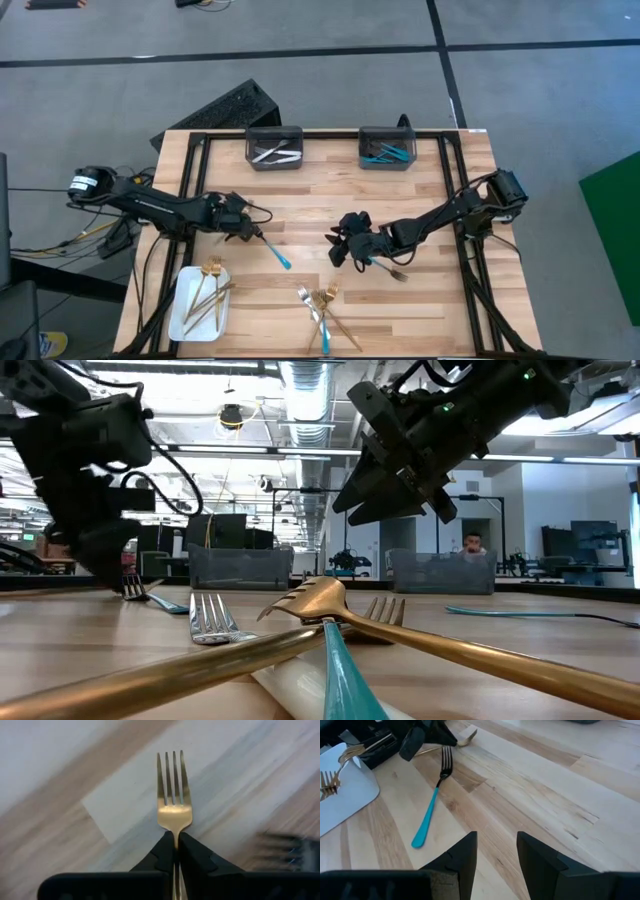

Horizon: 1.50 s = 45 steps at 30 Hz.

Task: Sort silverware by color (type)
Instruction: Put the gold fork into the white bin

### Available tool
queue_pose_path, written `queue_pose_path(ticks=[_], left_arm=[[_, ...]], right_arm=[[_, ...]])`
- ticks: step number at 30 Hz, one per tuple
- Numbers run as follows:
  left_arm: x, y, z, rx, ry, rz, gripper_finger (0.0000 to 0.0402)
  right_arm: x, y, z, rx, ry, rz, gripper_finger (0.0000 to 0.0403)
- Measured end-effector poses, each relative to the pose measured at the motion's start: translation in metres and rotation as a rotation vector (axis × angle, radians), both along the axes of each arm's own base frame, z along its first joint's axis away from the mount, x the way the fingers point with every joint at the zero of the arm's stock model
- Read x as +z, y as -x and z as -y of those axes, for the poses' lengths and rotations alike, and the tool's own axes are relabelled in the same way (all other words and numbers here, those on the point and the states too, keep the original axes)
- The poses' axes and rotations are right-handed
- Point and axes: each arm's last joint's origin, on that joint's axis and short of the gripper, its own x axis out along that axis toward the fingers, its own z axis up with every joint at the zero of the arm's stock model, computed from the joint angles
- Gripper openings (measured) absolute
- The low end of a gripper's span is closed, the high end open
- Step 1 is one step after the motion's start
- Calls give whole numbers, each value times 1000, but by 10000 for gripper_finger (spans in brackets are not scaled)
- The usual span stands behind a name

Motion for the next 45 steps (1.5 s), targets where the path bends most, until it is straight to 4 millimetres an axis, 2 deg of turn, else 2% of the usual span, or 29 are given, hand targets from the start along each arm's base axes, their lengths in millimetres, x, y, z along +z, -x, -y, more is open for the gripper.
queue_pose_path(ticks=[4,9,14,17,23,31,38,45], left_arm=[[25,-12,7,-32,-6,93,7],[74,-16,28,-116,6,202,7],[114,-1,64,-176,36,361,6],[125,14,81,-180,63,480,6],[117,41,108,-145,114,537,6],[89,54,142,-134,127,424,1],[77,61,150,-108,137,310,17],[77,62,150,-136,125,293,83]], right_arm=[[0,0,0,0,1,-1,163],[-1,1,0,0,3,-11,163],[-2,1,1,-8,13,-19,163],[-2,1,2,-19,21,-18,163],[-2,0,5,-30,21,-17,163],[-1,0,5,-29,17,-10,163],[3,-3,4,-27,1,36,163],[5,-5,4,-27,-9,71,163]])
